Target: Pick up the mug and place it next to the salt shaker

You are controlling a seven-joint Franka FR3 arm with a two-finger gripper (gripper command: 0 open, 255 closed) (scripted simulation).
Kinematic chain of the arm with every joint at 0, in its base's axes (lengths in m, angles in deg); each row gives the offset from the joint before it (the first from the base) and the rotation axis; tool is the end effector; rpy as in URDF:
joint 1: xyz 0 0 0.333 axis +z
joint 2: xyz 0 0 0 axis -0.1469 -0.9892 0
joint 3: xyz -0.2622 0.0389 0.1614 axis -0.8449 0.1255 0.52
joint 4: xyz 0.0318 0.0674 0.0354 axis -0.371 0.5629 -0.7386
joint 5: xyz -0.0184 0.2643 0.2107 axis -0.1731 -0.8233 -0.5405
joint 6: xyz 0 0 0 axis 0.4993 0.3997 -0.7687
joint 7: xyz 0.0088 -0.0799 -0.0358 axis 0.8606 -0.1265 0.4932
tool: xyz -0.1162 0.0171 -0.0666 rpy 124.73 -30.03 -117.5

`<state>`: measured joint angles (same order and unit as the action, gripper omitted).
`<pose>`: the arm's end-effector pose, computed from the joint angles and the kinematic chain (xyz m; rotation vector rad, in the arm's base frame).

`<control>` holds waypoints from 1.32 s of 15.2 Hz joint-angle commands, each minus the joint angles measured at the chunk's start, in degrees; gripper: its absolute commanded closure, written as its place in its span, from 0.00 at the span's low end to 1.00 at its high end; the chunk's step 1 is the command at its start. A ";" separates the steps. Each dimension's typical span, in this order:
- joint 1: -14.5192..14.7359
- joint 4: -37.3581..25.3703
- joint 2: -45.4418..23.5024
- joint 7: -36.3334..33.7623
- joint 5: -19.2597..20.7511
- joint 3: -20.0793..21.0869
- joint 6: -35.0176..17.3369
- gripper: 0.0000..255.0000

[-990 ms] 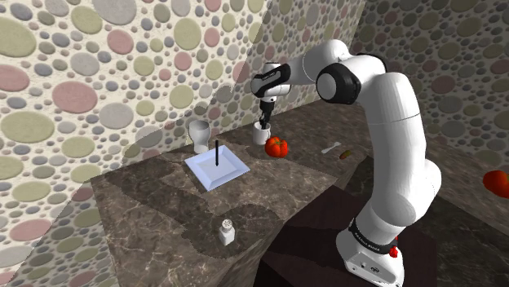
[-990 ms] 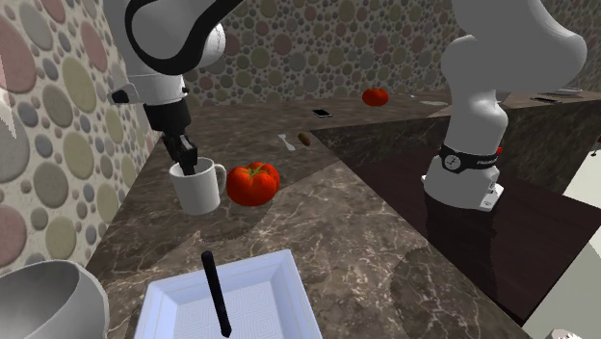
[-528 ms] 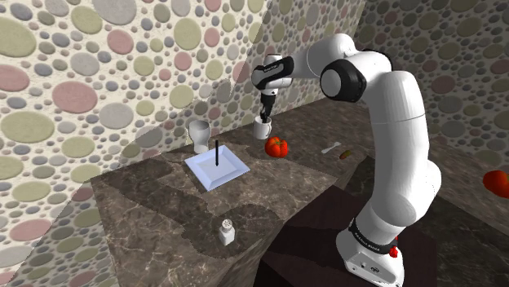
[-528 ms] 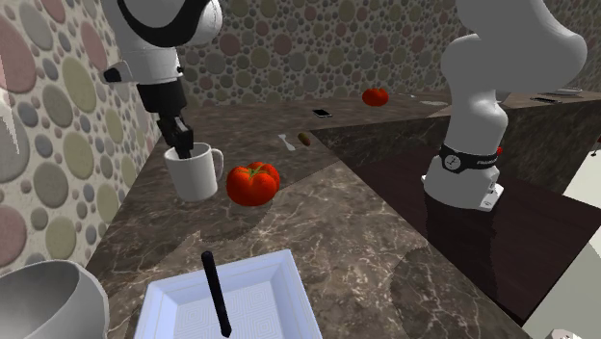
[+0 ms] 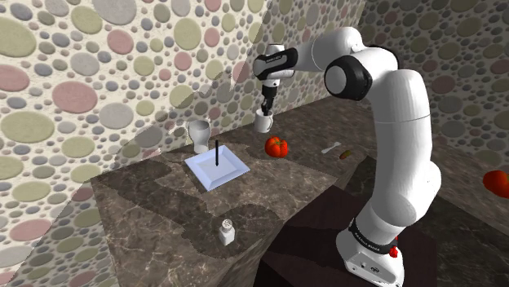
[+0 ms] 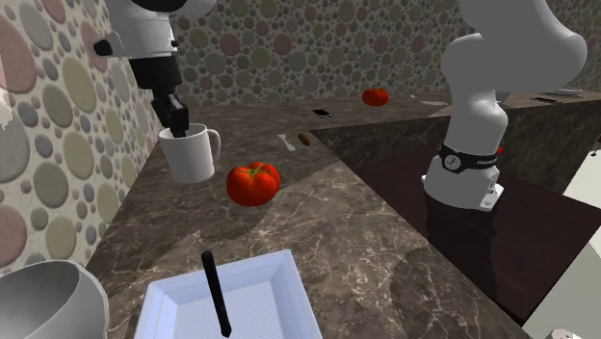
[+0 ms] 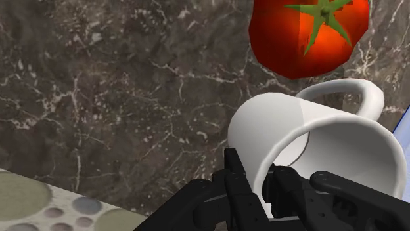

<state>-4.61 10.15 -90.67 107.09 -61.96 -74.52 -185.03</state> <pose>0.5823 -0.2622 0.3351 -3.0657 -0.3815 0.0782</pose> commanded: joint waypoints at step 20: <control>4.14 2.82 10.66 -4.97 2.71 -0.06 7.39 1.00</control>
<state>-1.40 10.11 -82.01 103.00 -59.67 -74.66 -176.69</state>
